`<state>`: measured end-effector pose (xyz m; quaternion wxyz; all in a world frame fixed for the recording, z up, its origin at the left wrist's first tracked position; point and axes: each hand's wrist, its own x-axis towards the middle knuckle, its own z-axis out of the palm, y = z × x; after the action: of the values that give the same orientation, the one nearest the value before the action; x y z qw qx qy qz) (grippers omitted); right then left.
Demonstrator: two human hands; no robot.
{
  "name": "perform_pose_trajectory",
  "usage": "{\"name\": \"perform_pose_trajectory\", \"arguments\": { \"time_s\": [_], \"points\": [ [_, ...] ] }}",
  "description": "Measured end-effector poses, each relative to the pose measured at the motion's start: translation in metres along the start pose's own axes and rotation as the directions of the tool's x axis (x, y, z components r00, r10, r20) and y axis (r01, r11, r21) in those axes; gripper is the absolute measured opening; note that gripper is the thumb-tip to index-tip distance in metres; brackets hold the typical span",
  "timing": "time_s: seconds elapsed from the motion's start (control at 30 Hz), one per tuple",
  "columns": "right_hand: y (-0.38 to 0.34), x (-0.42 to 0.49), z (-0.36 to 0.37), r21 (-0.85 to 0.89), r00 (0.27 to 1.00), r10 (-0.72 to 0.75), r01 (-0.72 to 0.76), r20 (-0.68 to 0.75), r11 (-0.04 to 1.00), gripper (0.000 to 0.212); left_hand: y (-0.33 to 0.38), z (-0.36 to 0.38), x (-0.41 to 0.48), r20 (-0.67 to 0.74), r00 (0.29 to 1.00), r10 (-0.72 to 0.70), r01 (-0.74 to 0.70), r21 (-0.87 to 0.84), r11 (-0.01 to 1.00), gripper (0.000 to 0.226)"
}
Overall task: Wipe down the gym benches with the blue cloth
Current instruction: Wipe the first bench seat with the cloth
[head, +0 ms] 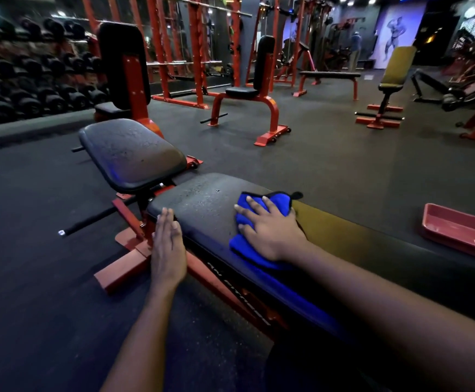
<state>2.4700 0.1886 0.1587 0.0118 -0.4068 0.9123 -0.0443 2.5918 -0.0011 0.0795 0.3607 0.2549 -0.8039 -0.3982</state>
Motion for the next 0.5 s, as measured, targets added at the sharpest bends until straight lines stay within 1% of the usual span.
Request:
{"name": "perform_pose_trajectory", "arguments": {
  "time_s": [0.07,0.13,0.23,0.33,0.43,0.5],
  "points": [
    [-0.007,0.026,-0.002,0.015,1.0,0.01,-0.01,0.021,1.0,0.054,-0.004,-0.007,0.002,0.027,1.0,0.011,-0.011,0.014,1.0,0.056],
    [-0.009,0.029,-0.002,0.014,1.0,0.01,-0.01,0.015,1.0,0.054,-0.005,-0.012,0.005,0.067,0.998,0.009,-0.011,0.028,1.0,0.057],
    [-0.005,-0.009,-0.001,0.036,0.998,-0.061,0.062,-0.009,0.997,0.054,-0.008,-0.017,0.005,0.096,0.995,0.015,-0.016,0.009,1.0,0.053],
    [-0.003,-0.058,-0.002,0.028,0.987,-0.161,0.161,0.002,0.987,0.066,-0.009,-0.023,0.004,0.087,0.996,0.019,-0.019,0.002,1.0,0.054],
    [-0.011,-0.068,-0.003,-0.019,0.981,-0.193,0.193,0.032,0.981,0.072,-0.01,-0.029,0.013,0.044,0.997,-0.063,0.064,-0.03,0.998,0.056],
    [-0.021,-0.058,-0.003,-0.067,0.978,-0.204,0.206,0.033,0.976,0.073,-0.015,-0.031,0.021,0.052,0.989,-0.137,0.14,-0.054,0.989,0.056]
  ]
}}
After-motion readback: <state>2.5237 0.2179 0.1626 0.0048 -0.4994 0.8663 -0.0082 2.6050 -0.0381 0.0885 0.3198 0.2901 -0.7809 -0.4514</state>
